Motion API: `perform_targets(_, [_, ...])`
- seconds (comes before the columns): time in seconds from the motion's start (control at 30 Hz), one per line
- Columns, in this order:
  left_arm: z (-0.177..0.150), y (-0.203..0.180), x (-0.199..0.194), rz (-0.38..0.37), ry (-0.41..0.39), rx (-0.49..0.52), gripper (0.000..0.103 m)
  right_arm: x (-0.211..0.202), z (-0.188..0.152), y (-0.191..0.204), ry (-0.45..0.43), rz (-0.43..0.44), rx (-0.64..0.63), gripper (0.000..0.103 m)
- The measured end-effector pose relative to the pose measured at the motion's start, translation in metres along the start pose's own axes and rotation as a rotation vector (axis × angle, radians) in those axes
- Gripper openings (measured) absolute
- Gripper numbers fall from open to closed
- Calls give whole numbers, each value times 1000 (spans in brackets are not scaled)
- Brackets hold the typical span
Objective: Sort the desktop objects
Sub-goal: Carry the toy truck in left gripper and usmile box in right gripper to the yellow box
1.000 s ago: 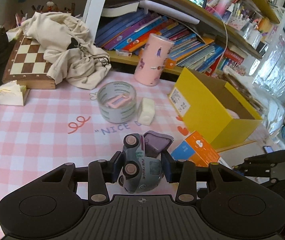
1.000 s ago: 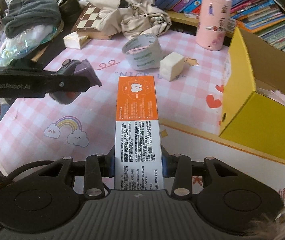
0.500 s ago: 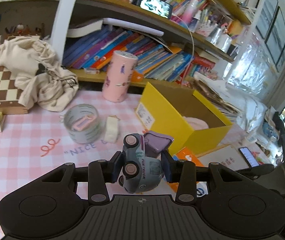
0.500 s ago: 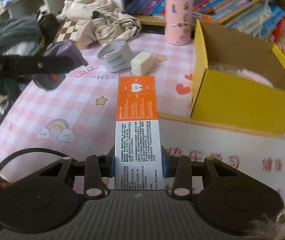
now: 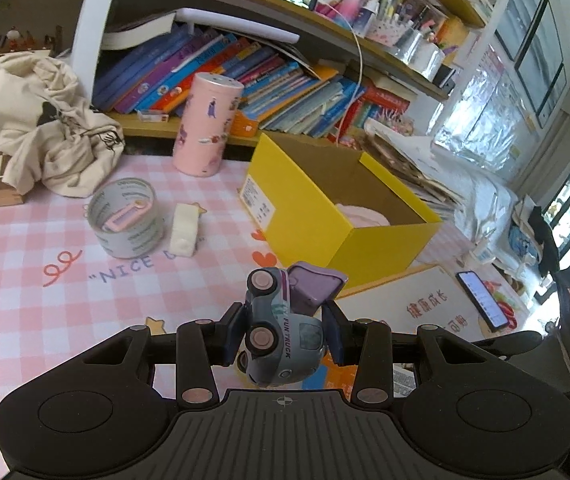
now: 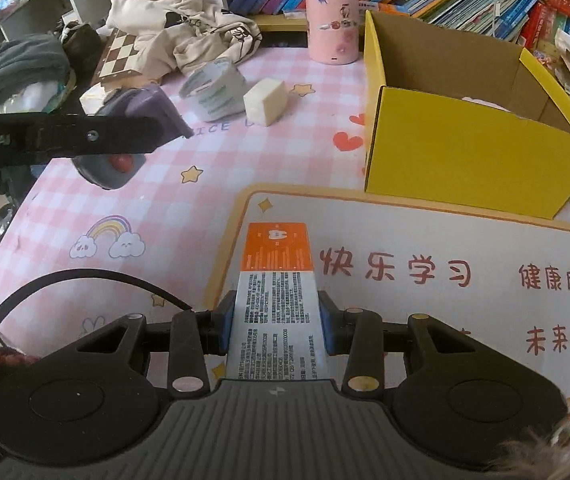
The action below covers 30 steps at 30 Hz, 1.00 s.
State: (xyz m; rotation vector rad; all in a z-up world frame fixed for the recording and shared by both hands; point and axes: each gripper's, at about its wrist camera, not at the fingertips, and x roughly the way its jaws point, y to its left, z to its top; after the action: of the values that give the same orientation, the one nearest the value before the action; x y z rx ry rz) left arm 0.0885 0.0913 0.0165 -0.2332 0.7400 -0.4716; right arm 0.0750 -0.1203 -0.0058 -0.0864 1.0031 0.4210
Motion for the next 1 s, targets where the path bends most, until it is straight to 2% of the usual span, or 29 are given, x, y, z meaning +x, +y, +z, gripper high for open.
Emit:
perform_targets(0.67, [4,-65,35,-61,41,73,40,-32,-26,-57,-36,-47,74,37])
perform_targets(1.0, [5,-95,54,-59,67,92,40,-41,-35,-87,-37,-35,90,37])
